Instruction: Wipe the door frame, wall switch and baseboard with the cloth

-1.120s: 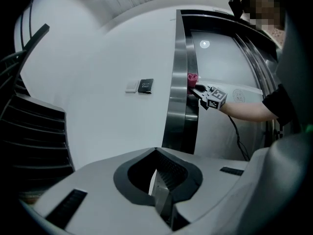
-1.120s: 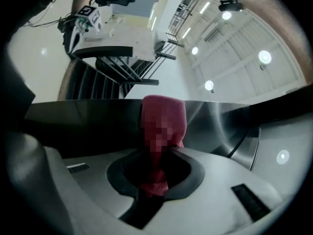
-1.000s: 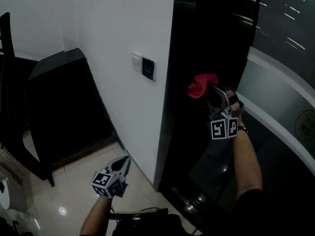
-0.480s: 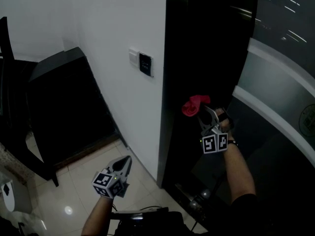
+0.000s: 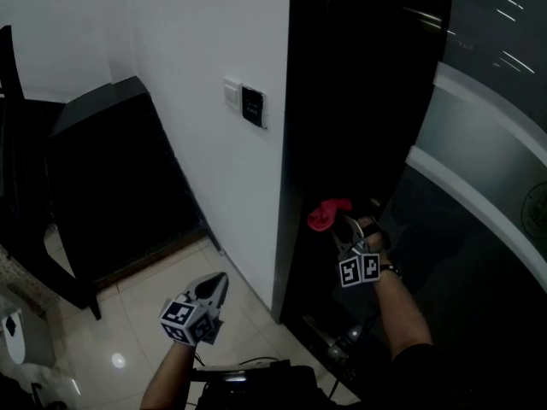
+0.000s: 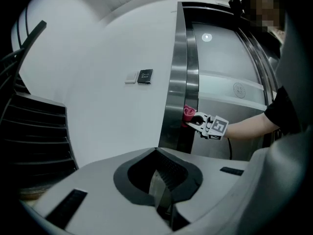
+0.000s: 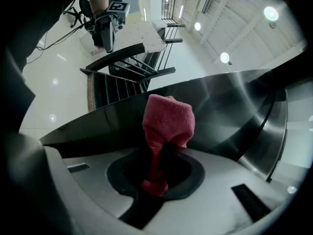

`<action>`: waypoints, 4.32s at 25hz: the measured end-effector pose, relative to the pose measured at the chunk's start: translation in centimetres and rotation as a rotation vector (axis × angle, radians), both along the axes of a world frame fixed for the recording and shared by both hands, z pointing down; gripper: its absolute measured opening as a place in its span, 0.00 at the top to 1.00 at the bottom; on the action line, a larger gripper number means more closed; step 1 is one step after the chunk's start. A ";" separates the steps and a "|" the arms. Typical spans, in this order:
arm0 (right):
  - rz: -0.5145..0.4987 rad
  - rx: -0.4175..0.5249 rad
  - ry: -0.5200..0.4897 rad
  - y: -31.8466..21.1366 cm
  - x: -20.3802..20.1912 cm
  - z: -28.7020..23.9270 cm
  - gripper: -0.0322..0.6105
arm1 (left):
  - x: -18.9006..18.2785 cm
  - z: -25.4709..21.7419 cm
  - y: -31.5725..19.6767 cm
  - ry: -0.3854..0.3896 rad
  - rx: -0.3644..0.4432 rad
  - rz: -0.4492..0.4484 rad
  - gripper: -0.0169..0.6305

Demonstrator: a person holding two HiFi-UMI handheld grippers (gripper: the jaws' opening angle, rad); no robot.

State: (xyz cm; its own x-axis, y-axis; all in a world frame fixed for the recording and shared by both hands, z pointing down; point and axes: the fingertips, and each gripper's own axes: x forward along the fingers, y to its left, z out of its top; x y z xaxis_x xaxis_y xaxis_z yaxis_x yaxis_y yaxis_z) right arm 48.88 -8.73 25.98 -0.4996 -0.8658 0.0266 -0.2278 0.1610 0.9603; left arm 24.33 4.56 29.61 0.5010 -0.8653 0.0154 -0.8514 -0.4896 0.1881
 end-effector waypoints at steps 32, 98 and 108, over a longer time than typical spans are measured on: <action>0.157 0.316 -0.116 -2.0 5.5 -26.5 0.85 | 5.5 -3.8 -2.5 0.009 0.093 0.158 0.97; 0.296 -0.278 0.226 -4.3 5.7 15.8 0.85 | 5.6 2.1 -2.6 -0.043 -0.062 0.116 0.97; 0.338 -0.387 0.240 -4.2 5.7 19.9 0.85 | 5.0 2.9 -2.3 -0.038 -0.088 0.096 0.97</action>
State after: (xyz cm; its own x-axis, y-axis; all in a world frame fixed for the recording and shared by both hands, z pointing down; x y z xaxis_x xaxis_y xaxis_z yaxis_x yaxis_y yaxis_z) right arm 54.58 -12.90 45.92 -0.1375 -0.8811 0.4525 -0.1107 0.4677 0.8769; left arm 29.29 2.26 32.49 0.5788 -0.8080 0.1096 -0.8090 -0.5521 0.2019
